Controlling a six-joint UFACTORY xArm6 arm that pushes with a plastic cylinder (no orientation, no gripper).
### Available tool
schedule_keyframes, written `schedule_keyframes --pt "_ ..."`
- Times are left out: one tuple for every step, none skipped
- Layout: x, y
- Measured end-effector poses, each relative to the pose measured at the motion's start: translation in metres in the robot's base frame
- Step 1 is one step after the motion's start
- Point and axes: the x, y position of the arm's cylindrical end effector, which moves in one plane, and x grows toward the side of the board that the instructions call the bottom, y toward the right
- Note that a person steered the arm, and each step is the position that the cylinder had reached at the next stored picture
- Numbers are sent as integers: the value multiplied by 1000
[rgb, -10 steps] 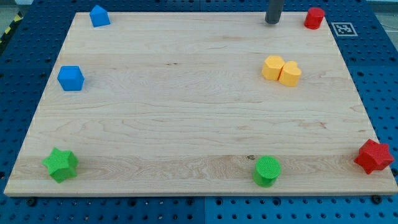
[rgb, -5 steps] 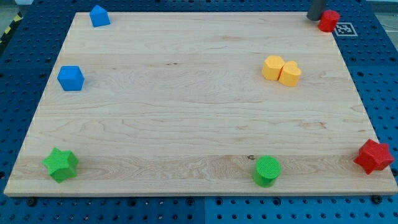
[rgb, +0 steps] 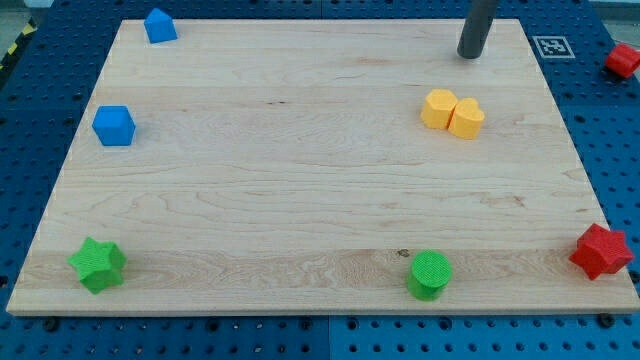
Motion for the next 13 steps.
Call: schedule_keyframes --pt "1 8" --pt "1 14" --pt "16 37" --pt "62 42" --pt "100 56" --pt "148 121" --pt "166 140" --pt "168 140" --pt "217 140" --pt "248 140" --pt "251 140" --pt "316 138" --pt "347 126"
